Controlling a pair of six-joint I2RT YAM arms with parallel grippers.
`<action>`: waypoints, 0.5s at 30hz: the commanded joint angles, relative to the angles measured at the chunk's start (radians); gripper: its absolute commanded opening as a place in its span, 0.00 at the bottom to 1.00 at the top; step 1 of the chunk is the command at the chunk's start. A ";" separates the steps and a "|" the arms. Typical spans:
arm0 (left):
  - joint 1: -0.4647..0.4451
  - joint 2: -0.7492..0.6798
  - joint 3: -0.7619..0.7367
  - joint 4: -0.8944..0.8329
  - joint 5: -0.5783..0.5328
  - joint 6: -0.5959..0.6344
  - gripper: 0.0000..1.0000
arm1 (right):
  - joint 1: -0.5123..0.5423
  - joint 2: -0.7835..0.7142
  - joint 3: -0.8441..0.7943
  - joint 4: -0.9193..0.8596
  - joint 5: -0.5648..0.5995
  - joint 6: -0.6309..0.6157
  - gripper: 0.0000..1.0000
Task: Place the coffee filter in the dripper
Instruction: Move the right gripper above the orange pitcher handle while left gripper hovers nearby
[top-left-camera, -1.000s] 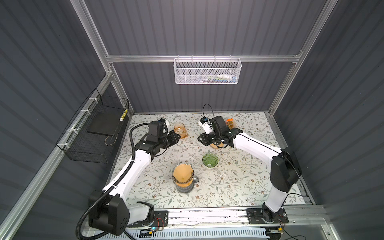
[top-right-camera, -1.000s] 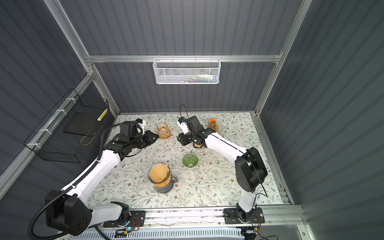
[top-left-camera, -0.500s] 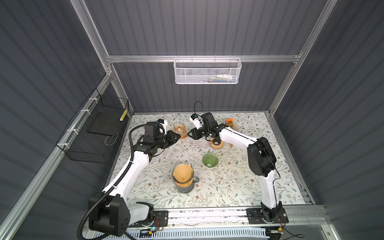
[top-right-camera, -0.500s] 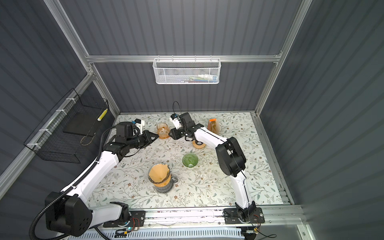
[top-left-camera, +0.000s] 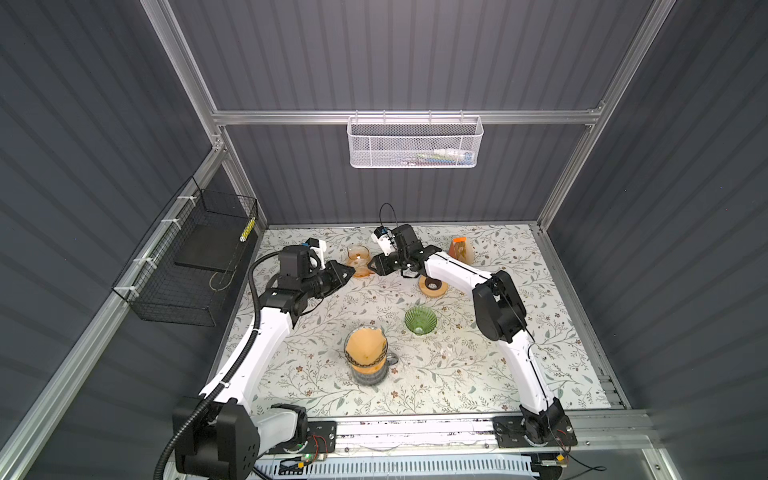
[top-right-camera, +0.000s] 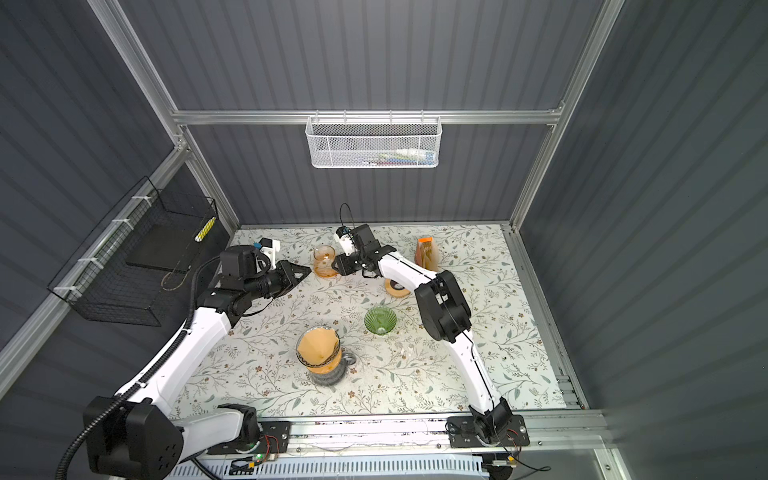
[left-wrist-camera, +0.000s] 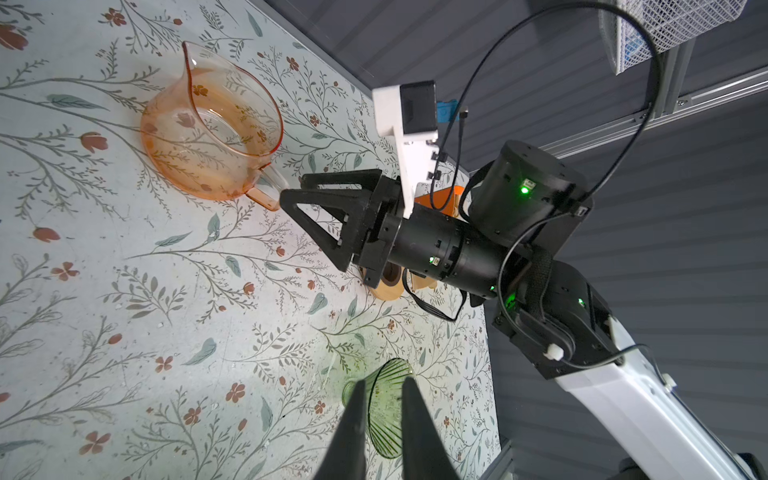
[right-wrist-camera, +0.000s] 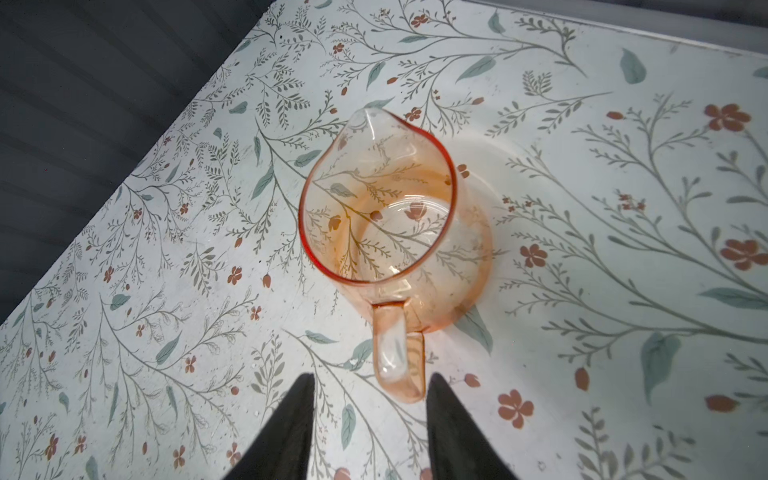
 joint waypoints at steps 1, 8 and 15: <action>0.010 -0.008 -0.006 -0.003 0.033 -0.010 0.18 | 0.002 0.033 0.065 -0.036 0.012 0.005 0.45; 0.019 -0.006 -0.011 -0.001 0.039 -0.012 0.18 | 0.004 0.075 0.142 -0.085 0.020 0.001 0.44; 0.029 -0.009 -0.014 0.002 0.048 -0.016 0.18 | 0.017 0.124 0.231 -0.171 0.027 0.003 0.41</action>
